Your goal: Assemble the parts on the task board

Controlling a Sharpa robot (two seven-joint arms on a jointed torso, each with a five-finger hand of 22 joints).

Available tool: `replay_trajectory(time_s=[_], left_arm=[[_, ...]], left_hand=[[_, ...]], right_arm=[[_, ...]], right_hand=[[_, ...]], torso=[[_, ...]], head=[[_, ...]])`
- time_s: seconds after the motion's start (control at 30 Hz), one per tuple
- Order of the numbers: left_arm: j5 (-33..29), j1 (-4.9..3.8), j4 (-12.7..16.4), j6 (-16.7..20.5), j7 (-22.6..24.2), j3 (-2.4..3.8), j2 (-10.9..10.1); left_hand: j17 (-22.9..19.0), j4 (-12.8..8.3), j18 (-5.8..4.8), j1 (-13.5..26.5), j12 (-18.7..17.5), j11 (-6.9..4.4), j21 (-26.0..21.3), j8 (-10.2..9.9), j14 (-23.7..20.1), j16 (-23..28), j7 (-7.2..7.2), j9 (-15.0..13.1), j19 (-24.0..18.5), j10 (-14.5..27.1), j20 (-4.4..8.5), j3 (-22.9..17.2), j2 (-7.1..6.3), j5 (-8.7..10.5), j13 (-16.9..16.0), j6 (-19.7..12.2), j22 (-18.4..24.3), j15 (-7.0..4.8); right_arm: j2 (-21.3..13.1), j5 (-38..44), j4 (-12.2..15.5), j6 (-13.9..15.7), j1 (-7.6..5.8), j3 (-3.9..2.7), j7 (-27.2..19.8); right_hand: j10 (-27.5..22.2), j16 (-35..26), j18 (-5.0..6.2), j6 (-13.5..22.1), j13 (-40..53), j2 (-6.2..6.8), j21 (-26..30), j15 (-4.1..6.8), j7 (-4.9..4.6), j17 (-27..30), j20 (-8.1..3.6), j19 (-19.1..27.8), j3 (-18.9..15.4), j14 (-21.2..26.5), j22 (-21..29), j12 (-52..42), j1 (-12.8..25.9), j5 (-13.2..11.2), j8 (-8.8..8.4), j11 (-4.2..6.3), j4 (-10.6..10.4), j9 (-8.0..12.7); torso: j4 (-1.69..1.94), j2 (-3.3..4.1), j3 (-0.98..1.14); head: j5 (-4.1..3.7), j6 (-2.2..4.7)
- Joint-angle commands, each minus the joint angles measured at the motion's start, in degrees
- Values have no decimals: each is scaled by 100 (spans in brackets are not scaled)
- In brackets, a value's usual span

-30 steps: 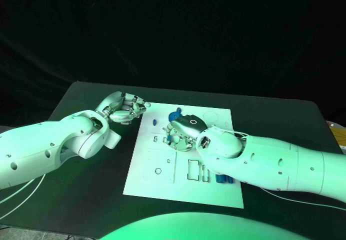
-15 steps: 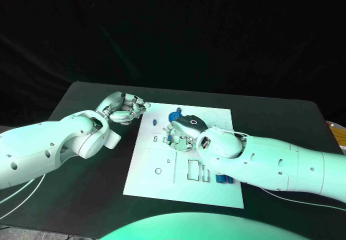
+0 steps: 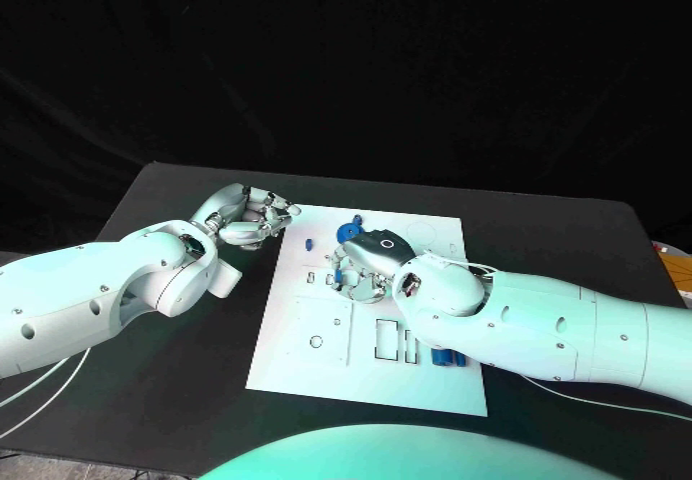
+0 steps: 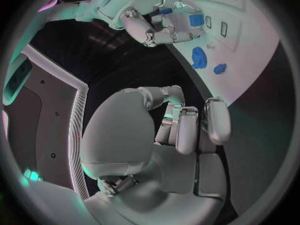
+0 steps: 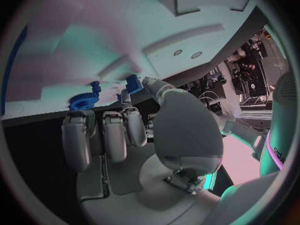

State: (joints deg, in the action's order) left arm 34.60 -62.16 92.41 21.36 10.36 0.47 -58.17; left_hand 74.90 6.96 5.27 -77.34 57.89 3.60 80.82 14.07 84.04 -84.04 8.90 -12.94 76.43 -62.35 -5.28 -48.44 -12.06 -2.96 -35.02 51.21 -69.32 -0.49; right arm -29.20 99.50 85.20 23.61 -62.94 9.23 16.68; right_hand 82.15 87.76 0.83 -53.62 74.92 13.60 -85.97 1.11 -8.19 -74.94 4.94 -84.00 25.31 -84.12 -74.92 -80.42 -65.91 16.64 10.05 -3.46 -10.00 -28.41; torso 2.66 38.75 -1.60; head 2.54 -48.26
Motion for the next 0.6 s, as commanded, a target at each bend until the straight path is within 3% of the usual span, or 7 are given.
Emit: replay_trajectory(time_s=[0.03,0.53,0.6], left_arm=[[-32,-8,6,-81,-18,5,13],[-32,-8,-16,-65,-50,5,13],[-32,-8,-18,-66,-49,5,13]], left_hand=[[409,0,-69,41,-17,36,10,-38,241,-28,25,8,-7,6,-28,44,13,-21,-5,-2,-7,46],[413,23,-69,65,-19,46,9,-54,243,-30,35,14,-8,9,-35,62,21,-20,-3,-7,-6,54],[413,23,-69,65,-19,46,9,-54,243,-30,35,14,-8,9,-35,62,21,-20,-3,-7,-6,54]], right_arm=[[2,71,0,8,4,1,-32],[-7,69,2,39,3,1,-25],[-19,68,14,74,3,1,-21]], right_hand=[[-49,-24,12,33,581,51,43,-49,-4,-913,32,-419,-131,-452,-1380,28,25,-36,-30,-8,-61,29],[-88,-34,21,74,546,36,88,-63,-19,-894,49,-402,-330,-447,-1368,65,-26,-178,-75,-22,-168,76],[-111,-38,27,229,530,20,120,-91,-66,-887,68,-389,-497,-445,-1359,82,-97,-222,-181,-59,-237,137]], torso=[[1,-1,1],[-1,1,2],[-3,-1,3]], head=[[-1,-7],[-3,-10],[-4,-6]])
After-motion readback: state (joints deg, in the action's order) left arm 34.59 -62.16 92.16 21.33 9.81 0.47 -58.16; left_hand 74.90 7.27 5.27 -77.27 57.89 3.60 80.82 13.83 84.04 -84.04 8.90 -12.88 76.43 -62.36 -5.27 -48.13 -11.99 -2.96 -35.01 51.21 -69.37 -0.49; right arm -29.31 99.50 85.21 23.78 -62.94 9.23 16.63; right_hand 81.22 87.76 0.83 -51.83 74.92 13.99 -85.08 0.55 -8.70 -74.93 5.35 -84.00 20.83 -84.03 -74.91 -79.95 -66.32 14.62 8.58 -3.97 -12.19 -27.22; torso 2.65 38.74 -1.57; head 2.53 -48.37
